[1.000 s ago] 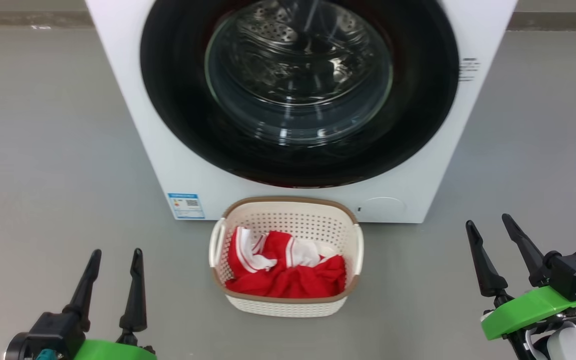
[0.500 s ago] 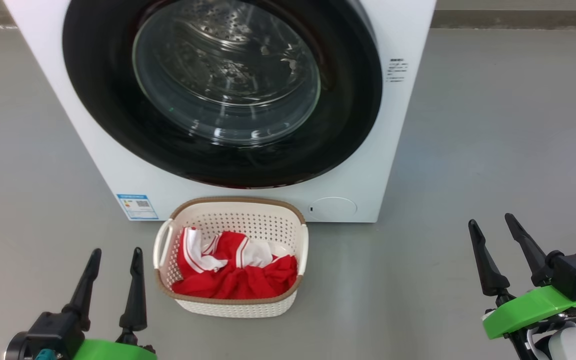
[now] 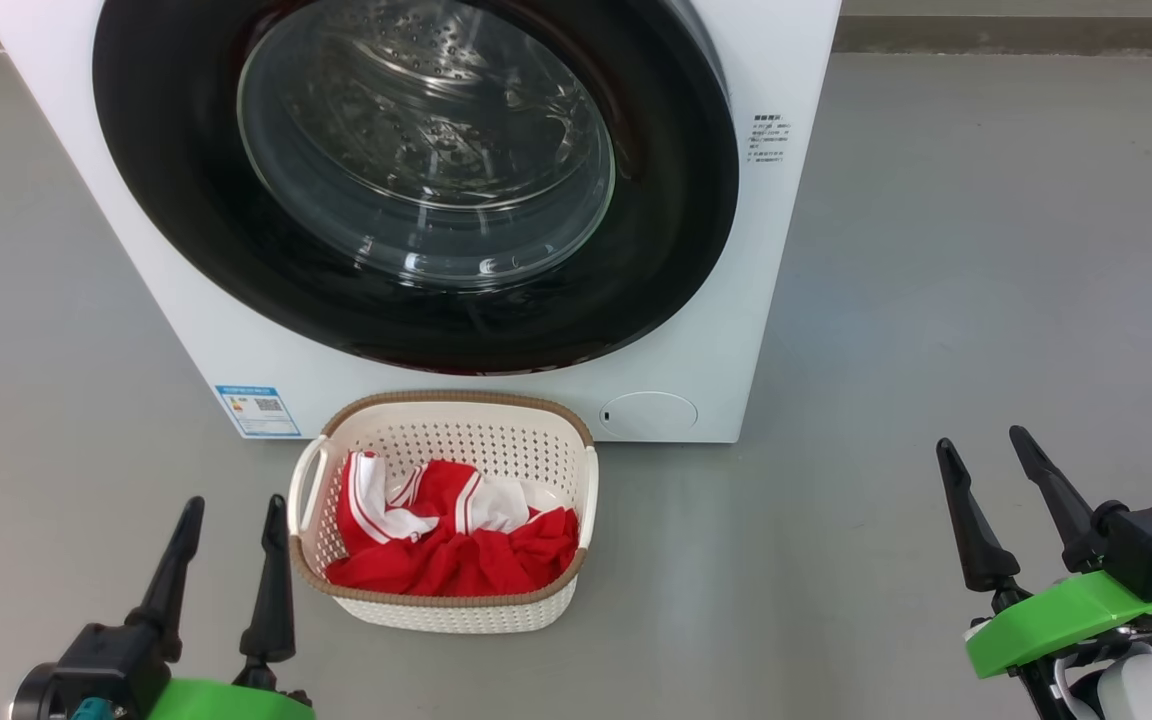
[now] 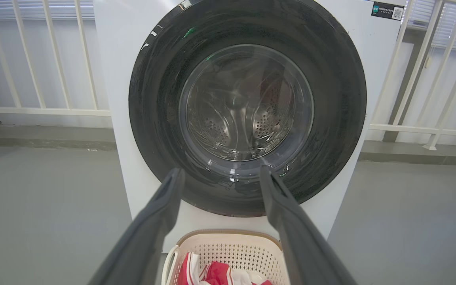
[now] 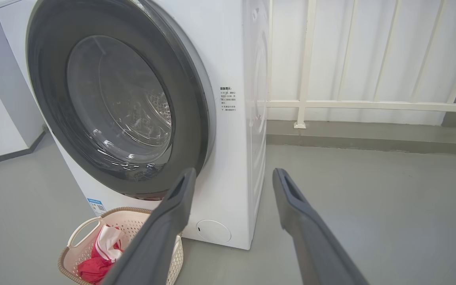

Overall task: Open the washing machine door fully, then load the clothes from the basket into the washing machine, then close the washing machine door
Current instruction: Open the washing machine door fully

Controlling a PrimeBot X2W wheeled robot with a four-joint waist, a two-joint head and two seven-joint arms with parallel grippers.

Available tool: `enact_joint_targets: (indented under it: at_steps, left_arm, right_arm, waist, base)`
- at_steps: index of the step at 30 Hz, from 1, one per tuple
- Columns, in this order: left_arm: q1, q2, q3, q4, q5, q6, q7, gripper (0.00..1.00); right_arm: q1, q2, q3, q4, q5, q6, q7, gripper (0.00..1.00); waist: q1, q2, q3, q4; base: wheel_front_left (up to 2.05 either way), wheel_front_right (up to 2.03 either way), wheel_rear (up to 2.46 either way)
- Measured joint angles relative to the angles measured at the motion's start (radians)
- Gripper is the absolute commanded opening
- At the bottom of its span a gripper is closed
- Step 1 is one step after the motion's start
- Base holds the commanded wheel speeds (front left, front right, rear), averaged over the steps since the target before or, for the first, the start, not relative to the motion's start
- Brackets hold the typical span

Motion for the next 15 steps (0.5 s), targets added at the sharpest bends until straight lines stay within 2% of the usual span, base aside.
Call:
enact_joint_targets:
  at_steps: [15]
  left_arm:
    - [0.0, 0.0, -0.001, -0.001, 0.0, 0.0, 0.0, 1.0]
  right_arm:
    - [0.0, 0.0, 0.0, 0.001, 0.001, 0.0, 0.0, 1.0]
  waist:
    - [0.0, 0.0, 0.005, -0.001]
  base:
    - [0.0, 0.0, 0.0]
